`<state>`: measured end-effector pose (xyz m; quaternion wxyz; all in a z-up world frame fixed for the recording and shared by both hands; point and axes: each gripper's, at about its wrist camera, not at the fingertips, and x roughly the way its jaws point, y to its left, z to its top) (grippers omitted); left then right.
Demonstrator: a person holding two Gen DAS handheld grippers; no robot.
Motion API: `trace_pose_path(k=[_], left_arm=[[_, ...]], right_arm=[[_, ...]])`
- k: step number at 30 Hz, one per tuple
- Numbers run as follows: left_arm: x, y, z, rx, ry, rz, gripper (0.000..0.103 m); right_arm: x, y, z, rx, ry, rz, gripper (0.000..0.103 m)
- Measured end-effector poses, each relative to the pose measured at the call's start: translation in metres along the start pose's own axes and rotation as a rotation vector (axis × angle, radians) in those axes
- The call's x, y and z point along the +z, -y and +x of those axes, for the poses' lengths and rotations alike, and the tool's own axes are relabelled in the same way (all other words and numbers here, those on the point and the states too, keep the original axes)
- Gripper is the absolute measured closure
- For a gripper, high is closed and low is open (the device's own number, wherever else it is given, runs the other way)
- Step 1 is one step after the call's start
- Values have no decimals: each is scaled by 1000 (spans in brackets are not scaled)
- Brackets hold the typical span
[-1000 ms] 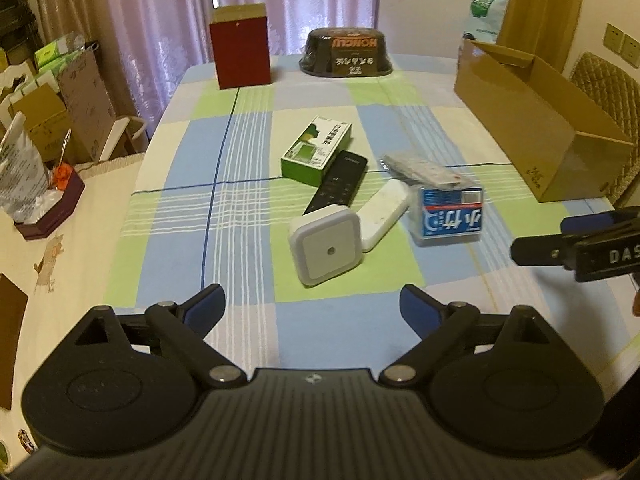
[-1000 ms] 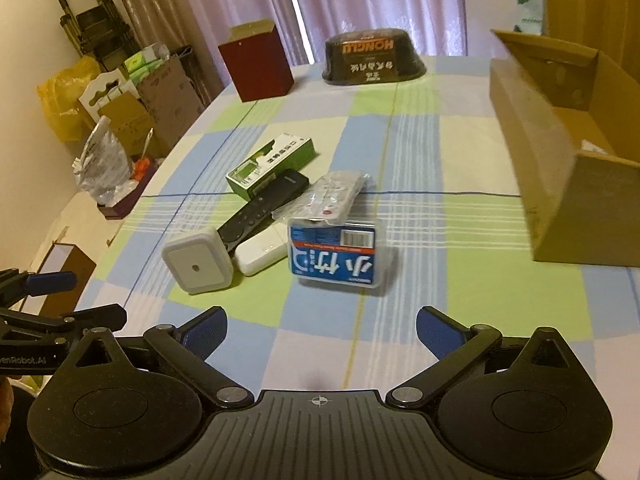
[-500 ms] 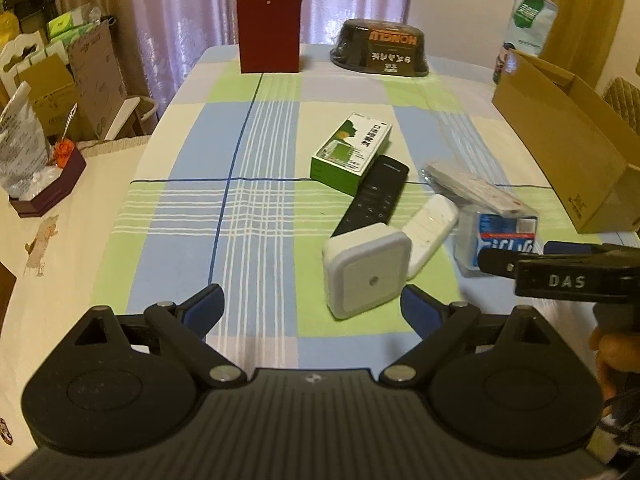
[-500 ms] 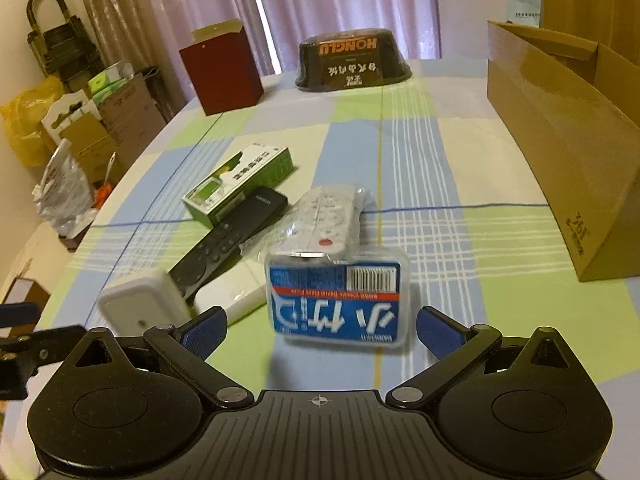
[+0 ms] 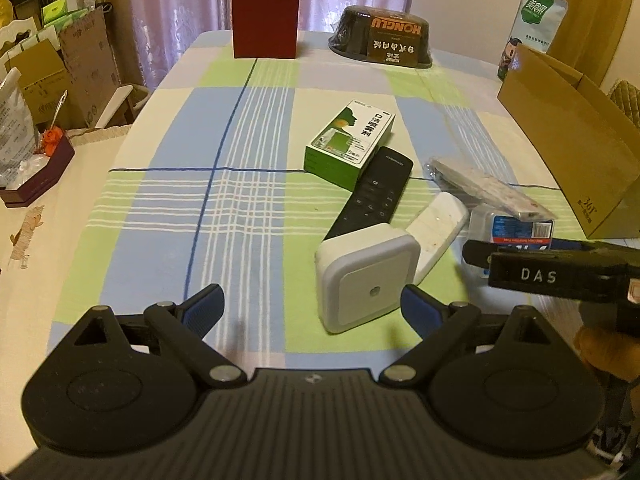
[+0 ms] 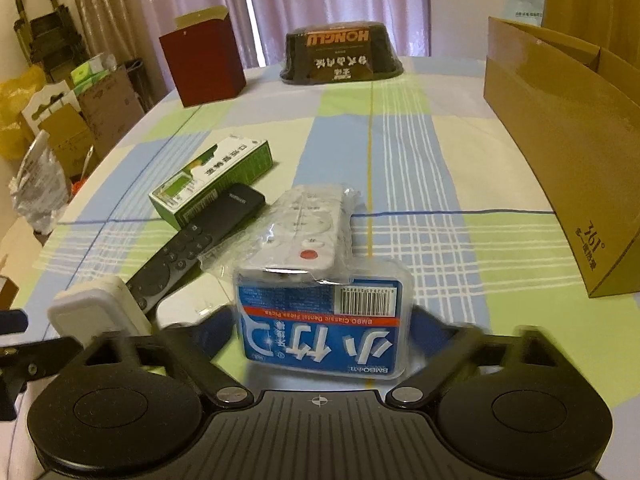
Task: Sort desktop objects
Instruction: 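Grasp the blue floss pick box with the right gripper while the left gripper grasps the white night light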
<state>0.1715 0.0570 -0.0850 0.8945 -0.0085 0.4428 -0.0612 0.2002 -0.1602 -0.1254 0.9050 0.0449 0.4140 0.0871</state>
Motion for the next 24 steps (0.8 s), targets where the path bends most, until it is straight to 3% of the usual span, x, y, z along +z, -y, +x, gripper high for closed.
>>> trace_pose_path(k=[8, 12, 17, 19, 24], left_arm=[[-3, 19, 19, 16, 9, -78, 10], [-4, 29, 29, 62, 32, -118, 12], [-5, 32, 36, 96, 43, -150, 27], [-6, 32, 36, 95, 50, -148, 41], [-15, 35, 22, 70, 40, -105, 42]], right_arm=[[-12, 21, -26, 0, -21, -40, 16], [-24, 37, -40, -14, -36, -50, 16], [-33, 50, -47, -20, -42, -38, 16], [-33, 52, -48, -14, -45, -30, 16], [-34, 52, -55, -3, -44, -37, 16]])
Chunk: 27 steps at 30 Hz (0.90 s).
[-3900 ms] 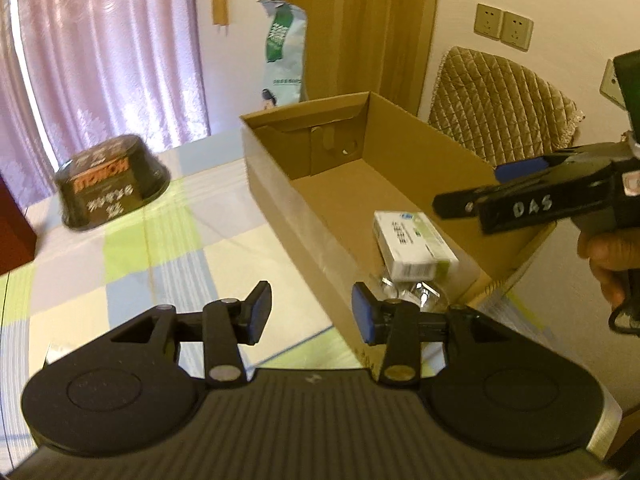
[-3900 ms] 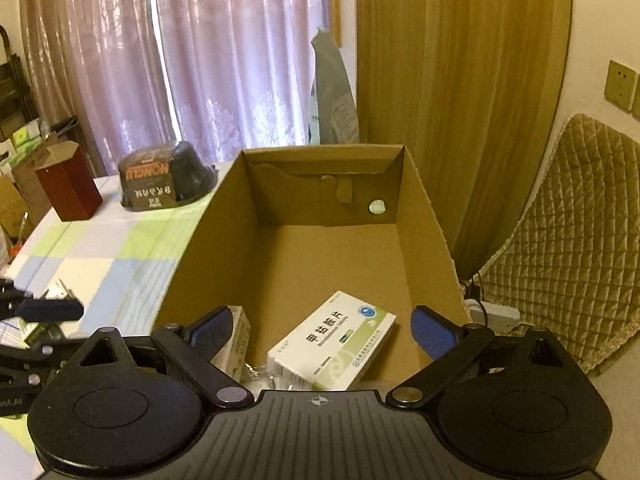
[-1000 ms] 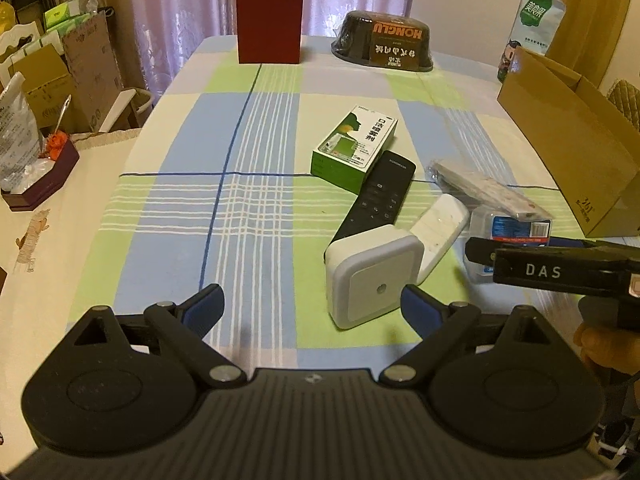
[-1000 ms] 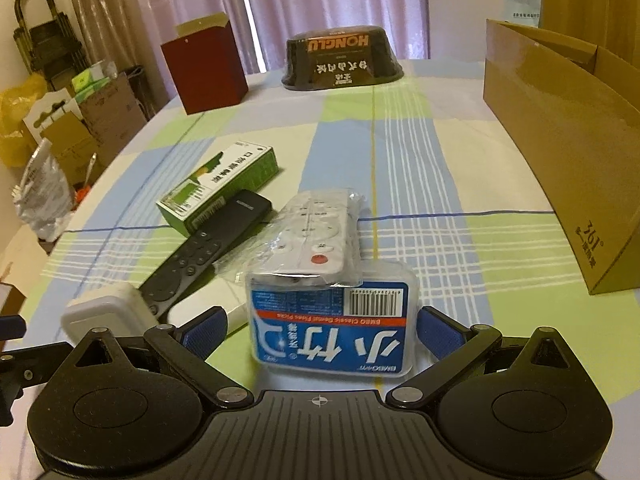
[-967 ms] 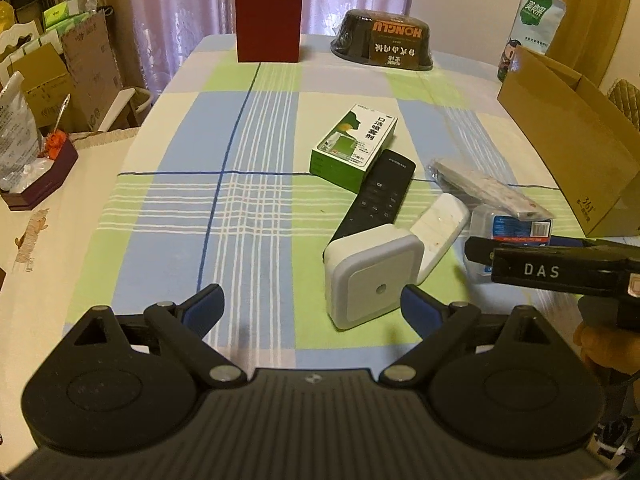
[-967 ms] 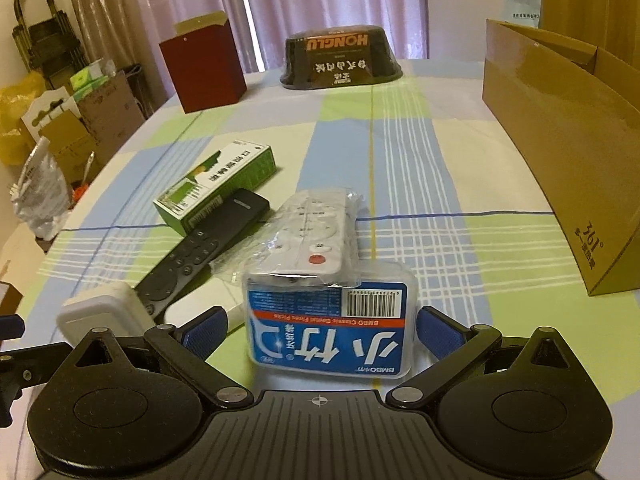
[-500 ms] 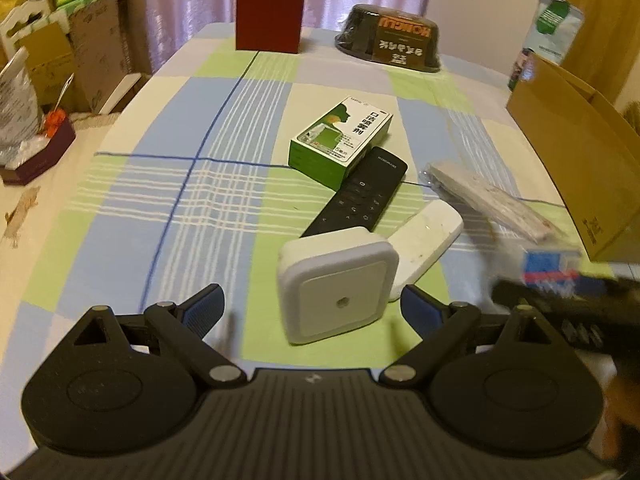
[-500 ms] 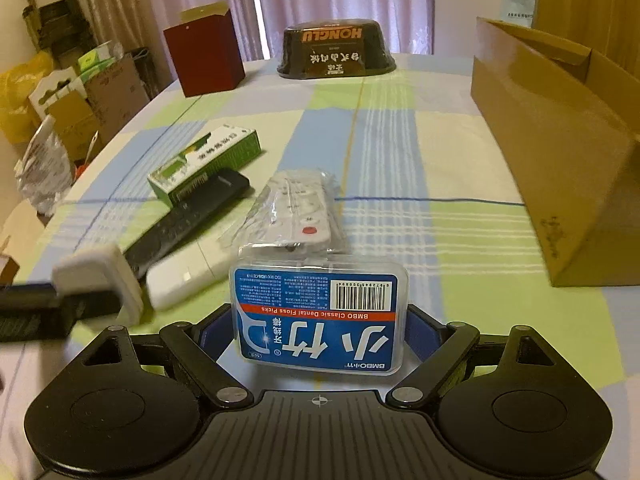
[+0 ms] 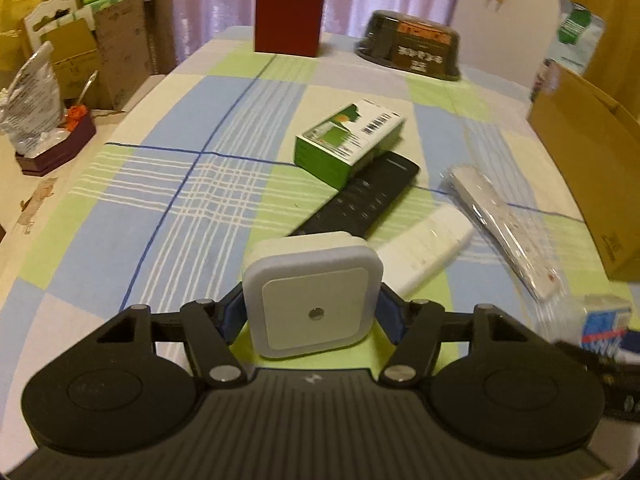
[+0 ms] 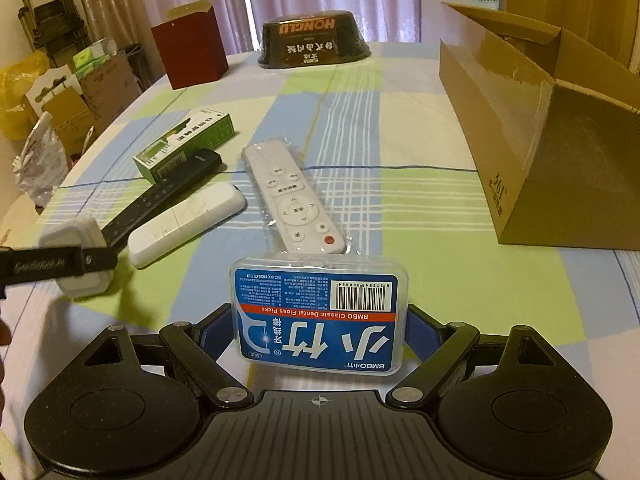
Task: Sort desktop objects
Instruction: 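Grasp the blue floss pick box with the right gripper while the left gripper grasps the white night light, then lift and carry the floss box and night light with both grippers over the cardboard box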
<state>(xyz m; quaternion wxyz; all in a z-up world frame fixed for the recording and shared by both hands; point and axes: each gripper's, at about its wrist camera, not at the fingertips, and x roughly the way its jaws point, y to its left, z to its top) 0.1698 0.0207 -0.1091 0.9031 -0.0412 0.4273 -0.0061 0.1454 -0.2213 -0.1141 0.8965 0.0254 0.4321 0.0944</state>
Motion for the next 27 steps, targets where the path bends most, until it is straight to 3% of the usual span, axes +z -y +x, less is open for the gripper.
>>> trace_pose_path(k=[6, 8, 15, 17, 27], left_arm=[[-23, 13, -26, -160, -114, 132, 41], [-31, 20, -31, -180, -132, 179, 41], [-43, 34, -32, -145, -105, 249, 40], [-44, 35, -31, -130, -101, 250, 36], [-46, 40, -31, -84, -75, 243, 37]], right_arm=[[-8, -3, -14, -1, -8, -64, 16], [-13, -3, -19, -9, -10, -80, 16], [-26, 3, -21, -34, -22, -91, 16], [-27, 2, -21, -35, -14, -100, 16], [-26, -1, -17, -38, 10, -119, 16]])
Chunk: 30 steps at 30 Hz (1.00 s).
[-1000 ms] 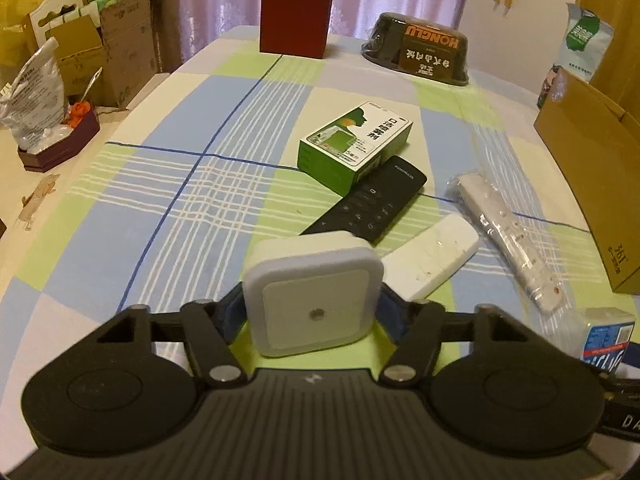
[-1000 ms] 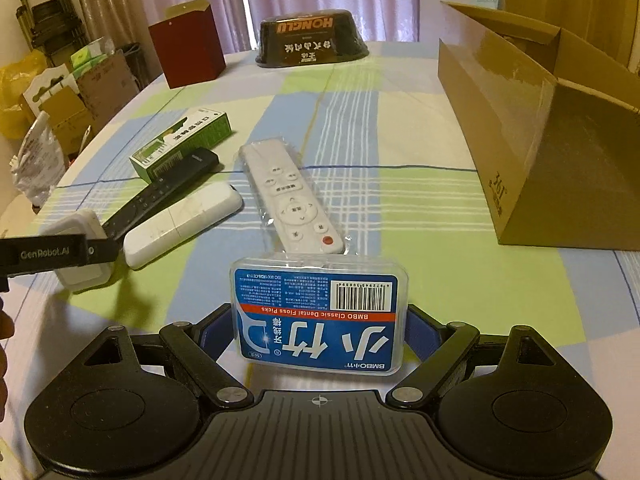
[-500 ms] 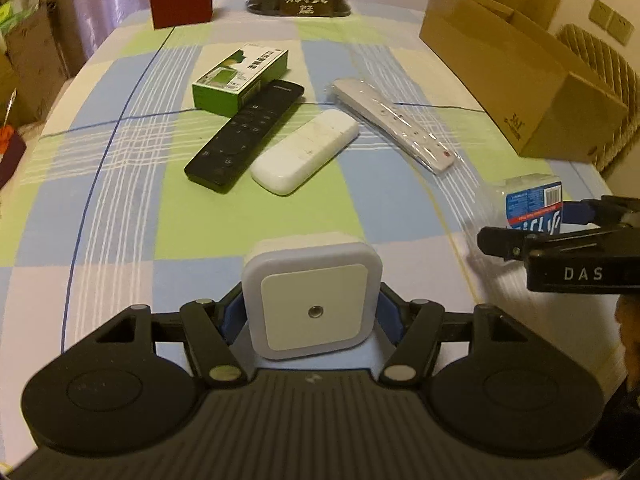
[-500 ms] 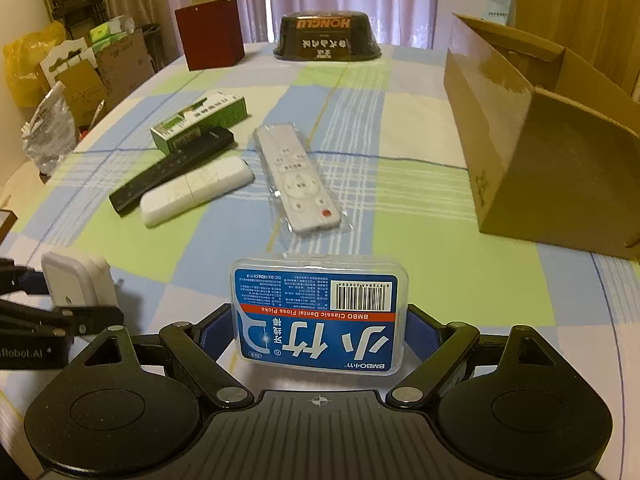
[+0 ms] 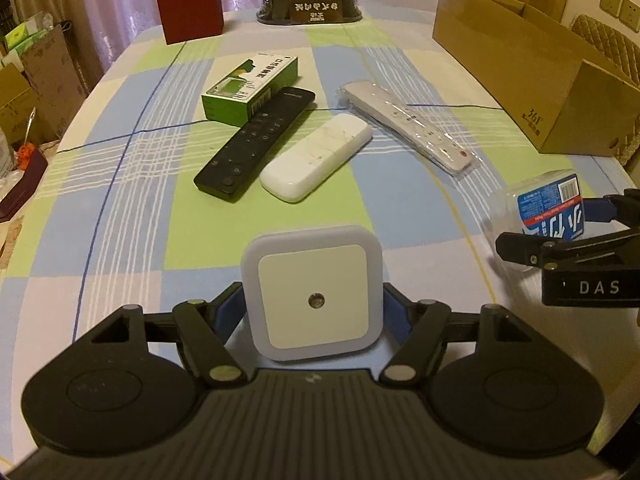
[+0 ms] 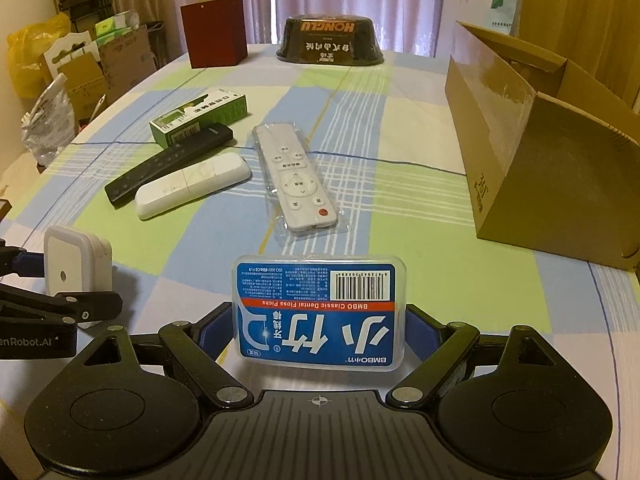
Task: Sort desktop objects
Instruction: 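Lift and carry the floss box and night light with both grippers over the cardboard box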
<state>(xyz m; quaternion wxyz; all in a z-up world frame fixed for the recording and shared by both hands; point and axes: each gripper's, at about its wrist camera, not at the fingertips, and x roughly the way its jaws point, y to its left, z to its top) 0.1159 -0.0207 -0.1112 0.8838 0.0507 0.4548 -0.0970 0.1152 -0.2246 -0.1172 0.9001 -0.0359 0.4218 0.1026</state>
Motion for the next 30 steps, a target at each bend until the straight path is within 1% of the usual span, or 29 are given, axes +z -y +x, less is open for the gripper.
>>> trace_pose_path(k=[1, 11, 18, 30], left_arm=[[0, 0, 0, -1, 0, 1, 41], [3, 5, -12, -18, 2, 27, 42], [12, 14, -31, -31, 20, 47, 42], [31, 38, -69, -66, 80, 85, 42]], right_arm=[[0, 0, 0, 0, 1, 2, 16], [1, 1, -11, 9, 2, 15, 16], [8, 8, -38, 1, 38, 46, 16], [15, 29, -90, -24, 106, 102, 16]])
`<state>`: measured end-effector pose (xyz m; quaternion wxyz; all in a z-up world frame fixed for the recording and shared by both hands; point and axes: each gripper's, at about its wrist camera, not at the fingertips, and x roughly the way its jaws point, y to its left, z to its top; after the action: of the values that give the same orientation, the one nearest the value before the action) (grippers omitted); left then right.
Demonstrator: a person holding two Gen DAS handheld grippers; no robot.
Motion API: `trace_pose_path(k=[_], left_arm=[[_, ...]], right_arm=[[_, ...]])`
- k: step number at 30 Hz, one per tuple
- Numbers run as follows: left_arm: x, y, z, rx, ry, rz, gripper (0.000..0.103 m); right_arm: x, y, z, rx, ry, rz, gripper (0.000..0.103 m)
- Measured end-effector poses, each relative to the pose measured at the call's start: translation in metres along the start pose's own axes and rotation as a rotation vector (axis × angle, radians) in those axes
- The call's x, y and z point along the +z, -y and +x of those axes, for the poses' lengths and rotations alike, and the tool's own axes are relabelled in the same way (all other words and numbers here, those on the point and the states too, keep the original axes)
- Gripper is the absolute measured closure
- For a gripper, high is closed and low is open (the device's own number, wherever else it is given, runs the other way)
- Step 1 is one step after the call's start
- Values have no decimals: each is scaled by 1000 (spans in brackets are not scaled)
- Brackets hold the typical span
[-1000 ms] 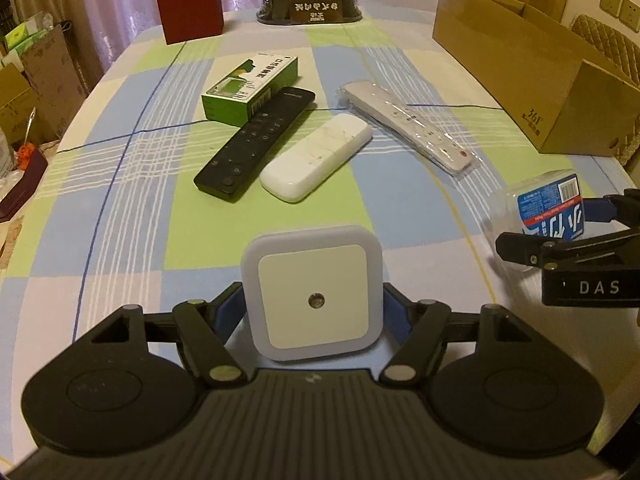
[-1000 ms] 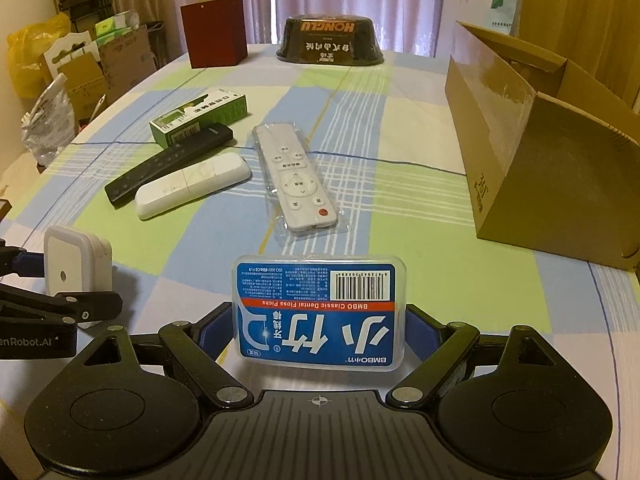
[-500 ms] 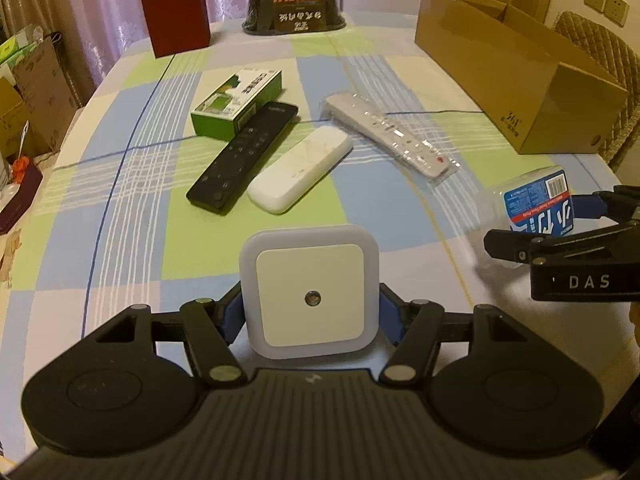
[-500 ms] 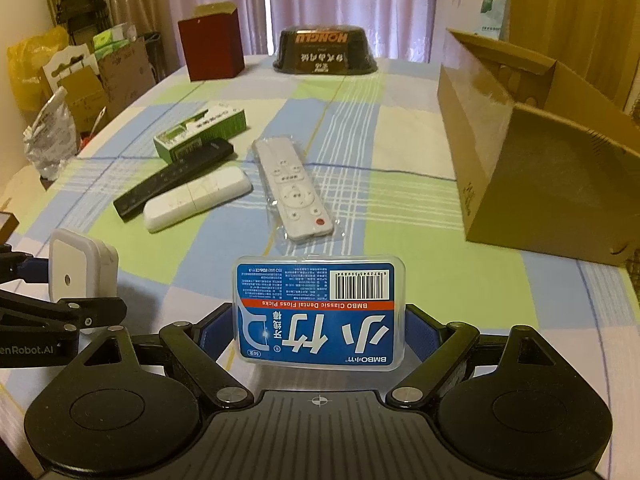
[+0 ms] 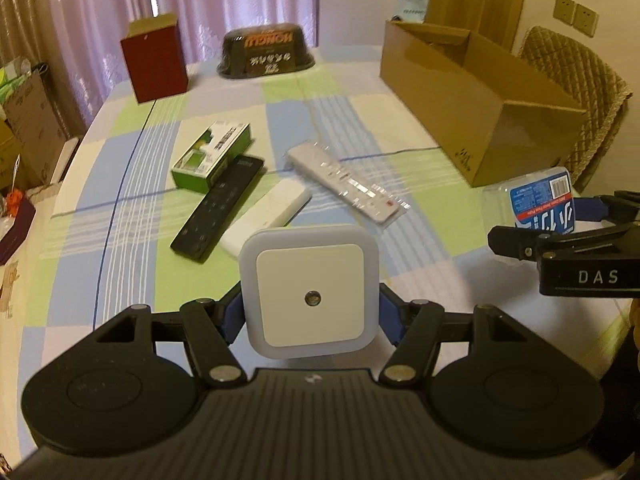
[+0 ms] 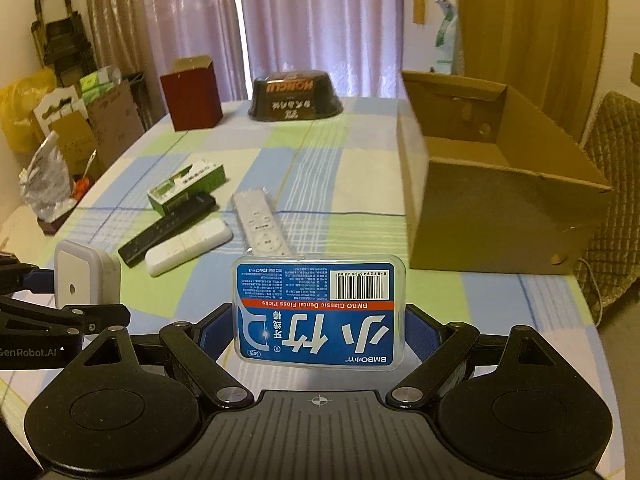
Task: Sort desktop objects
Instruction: 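Lift and carry the floss box and night light with both grippers over the cardboard box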
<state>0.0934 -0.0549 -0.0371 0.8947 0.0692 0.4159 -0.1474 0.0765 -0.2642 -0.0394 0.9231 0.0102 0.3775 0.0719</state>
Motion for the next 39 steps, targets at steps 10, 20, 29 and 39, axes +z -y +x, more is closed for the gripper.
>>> trace_pose_path(k=[10, 20, 29, 39], left_arm=[[36, 27, -15, -50, 57, 52, 42], [105, 78, -5, -148, 135, 137, 42], [180, 132, 29, -245, 192, 260, 42], [225, 170, 78, -280, 193, 370, 42]], right_arm=[[29, 40, -32, -26, 76, 58, 16], [81, 106, -46, -95, 158, 74, 16], [124, 167, -21, -136, 152, 83, 16], [140, 206, 10, -146, 121, 124, 16]])
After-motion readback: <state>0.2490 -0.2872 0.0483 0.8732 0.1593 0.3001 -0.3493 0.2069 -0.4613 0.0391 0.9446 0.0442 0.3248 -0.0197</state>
